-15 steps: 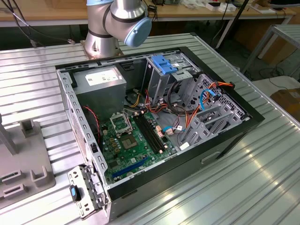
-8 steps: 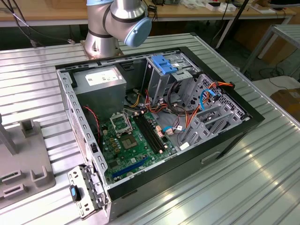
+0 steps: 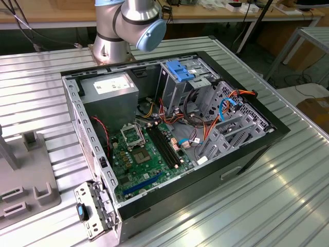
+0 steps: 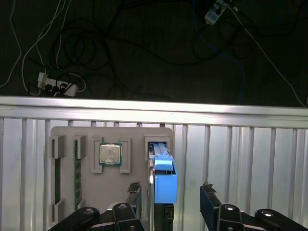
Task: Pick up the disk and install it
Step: 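Pick up the disk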
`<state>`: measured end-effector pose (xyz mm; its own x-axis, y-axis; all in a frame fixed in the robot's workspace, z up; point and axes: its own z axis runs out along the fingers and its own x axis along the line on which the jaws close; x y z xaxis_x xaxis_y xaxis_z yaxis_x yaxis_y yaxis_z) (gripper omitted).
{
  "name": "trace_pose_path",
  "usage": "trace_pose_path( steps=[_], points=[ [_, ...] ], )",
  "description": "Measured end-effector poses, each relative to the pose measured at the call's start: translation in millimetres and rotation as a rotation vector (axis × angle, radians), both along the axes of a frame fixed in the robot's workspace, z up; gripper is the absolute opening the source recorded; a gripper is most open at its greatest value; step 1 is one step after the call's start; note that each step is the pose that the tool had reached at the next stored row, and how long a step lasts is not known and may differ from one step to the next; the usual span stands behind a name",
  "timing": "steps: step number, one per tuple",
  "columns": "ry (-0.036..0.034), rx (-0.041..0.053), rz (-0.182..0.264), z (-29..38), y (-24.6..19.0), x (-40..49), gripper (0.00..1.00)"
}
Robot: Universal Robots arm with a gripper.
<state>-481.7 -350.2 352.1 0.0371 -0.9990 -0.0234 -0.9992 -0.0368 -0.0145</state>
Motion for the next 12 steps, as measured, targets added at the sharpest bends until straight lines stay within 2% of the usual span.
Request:
trace_pose_path(
  steps=[7,10,12],
  points=[
    [0.0000,0.0000,0.000,-3.5,0.0,0.0,0.60],
    [0.0000,0.0000,0.000,-13.6,0.0,0.0,0.60],
    [0.0000,0.0000,0.000,-15.8,0.0,0.0,0.60]
  ],
)
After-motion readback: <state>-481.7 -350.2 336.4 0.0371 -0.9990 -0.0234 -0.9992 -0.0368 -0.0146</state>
